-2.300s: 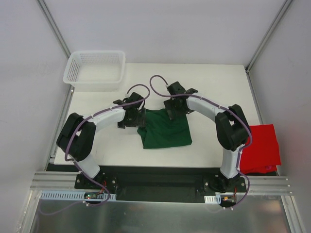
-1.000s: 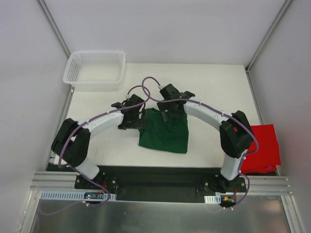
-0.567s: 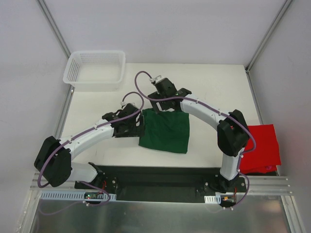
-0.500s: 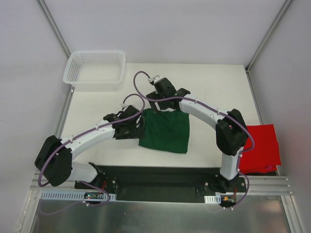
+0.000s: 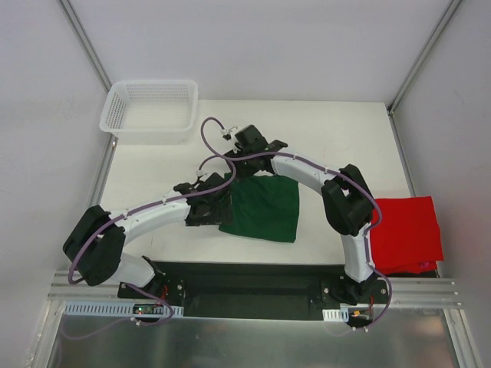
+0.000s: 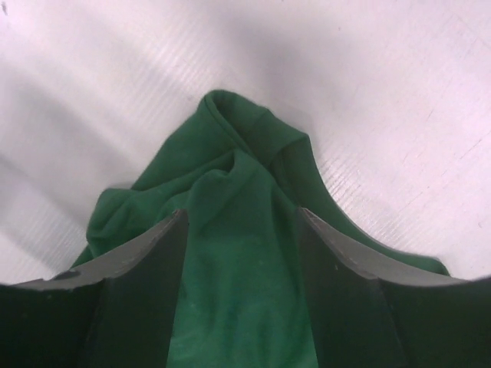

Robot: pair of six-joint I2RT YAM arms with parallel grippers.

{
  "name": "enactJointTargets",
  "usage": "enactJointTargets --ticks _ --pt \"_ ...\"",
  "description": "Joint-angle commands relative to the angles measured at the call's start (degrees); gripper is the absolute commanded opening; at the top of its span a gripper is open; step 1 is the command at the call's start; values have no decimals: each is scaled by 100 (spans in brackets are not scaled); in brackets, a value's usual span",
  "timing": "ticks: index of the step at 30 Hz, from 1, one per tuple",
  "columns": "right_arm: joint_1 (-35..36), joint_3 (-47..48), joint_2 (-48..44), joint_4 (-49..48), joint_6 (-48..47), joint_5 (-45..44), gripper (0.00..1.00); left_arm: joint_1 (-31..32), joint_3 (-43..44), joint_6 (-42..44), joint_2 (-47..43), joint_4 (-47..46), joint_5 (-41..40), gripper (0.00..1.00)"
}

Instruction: Fold and stack the t-shirts

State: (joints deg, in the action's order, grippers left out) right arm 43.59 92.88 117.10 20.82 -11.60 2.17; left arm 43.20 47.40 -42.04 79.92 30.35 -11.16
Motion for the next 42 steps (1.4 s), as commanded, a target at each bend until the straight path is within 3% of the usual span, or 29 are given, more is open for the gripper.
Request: enactJointTargets --ticks 1,9,14,18,25,30,35,42 --pt "9 380 -117 53 -45 266 63 48 164 -15 199 -117 -211 99" --pt "26 433 -82 212 8 327 68 259 551 82 402 -222 -1 99" --pt "35 380 32 212 52 389 65 364 701 144 472 -249 35 98" --pt "53 345 67 221 87 407 63 391 666 117 525 -266 122 89" --pt "123 494 251 370 87 538 60 408 543 47 560 -293 149 49" --pt "167 529 322 397 70 547 61 408 481 38 595 -328 166 46" --pt "202 556 366 467 78 574 61 426 455 12 639 -363 237 54" --pt "237 608 375 467 78 538 46 514 525 3 770 -416 307 55"
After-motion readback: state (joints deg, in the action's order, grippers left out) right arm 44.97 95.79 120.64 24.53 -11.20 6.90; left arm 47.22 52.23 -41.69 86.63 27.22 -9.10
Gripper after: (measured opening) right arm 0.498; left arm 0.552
